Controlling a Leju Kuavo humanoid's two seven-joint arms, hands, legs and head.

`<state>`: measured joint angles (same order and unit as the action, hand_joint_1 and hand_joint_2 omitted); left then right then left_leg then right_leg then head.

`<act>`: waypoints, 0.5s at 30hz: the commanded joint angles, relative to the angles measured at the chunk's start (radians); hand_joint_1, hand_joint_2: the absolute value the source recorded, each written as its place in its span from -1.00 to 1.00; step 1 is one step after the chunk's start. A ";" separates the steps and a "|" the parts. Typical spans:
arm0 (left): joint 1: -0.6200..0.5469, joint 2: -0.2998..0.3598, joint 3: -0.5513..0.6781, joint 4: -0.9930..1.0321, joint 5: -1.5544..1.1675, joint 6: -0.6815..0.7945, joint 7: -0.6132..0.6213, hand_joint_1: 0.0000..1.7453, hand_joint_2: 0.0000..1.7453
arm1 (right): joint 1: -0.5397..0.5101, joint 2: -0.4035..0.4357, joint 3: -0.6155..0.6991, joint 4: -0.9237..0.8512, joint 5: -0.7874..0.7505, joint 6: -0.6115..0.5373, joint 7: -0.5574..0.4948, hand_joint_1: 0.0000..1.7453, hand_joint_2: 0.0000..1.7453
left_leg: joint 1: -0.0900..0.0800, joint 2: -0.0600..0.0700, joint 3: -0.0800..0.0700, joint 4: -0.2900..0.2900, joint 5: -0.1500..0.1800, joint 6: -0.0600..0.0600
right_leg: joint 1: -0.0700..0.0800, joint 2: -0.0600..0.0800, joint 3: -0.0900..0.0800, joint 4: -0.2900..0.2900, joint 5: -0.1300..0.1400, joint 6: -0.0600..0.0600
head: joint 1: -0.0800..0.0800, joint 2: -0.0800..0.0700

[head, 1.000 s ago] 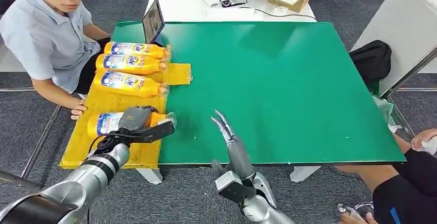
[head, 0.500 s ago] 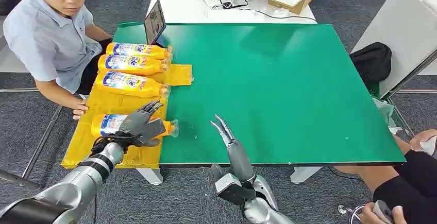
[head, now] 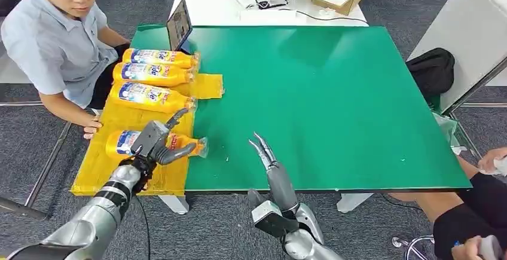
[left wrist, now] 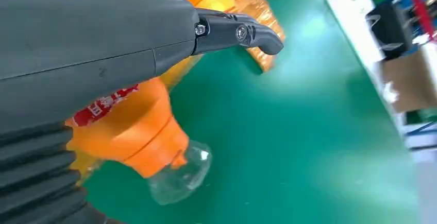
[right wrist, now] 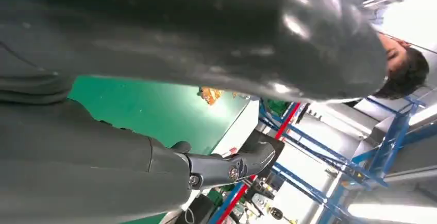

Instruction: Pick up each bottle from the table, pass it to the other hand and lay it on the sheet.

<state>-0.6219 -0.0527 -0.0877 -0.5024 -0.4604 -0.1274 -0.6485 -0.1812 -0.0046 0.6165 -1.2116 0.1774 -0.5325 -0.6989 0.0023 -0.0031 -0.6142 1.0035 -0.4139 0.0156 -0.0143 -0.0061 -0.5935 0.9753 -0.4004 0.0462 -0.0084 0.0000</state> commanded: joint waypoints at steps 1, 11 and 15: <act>0.002 -0.021 0.065 -0.033 0.005 -0.004 -0.001 -1.00 -1.00 | -0.024 -0.018 0.033 0.024 -0.006 -0.005 0.001 -1.00 -1.00 | 0.000 0.000 0.001 0.000 -0.001 -0.001 | 0.001 0.000 0.001 0.000 -0.001 -0.001 | 0.000 0.000; 0.211 -0.134 0.107 -0.528 0.254 0.214 -0.042 -1.00 1.00 | 0.077 0.061 -0.124 -0.177 0.066 -0.166 0.001 -1.00 1.00 | 0.000 -0.001 -0.002 0.001 -0.001 0.000 | 0.000 -0.001 -0.003 0.001 -0.002 -0.001 | 0.000 0.000; 0.331 -0.216 0.048 -0.800 0.412 0.270 -0.010 -1.00 1.00 | 0.140 0.150 -0.255 -0.337 0.078 -0.166 0.001 -1.00 1.00 | 0.000 0.000 -0.004 0.002 -0.003 -0.001 | 0.000 0.000 -0.004 0.002 -0.003 -0.002 | 0.000 0.000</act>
<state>-0.4682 -0.1324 -0.0233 -0.8324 -0.2139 0.0811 -0.6947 -0.1323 0.0148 0.5830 -1.3041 0.2303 -0.6862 -0.6989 0.0022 -0.0030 -0.6177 1.0035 -0.4146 0.0160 -0.0144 -0.0059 -0.5972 0.9750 -0.4006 0.0461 -0.0084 0.0000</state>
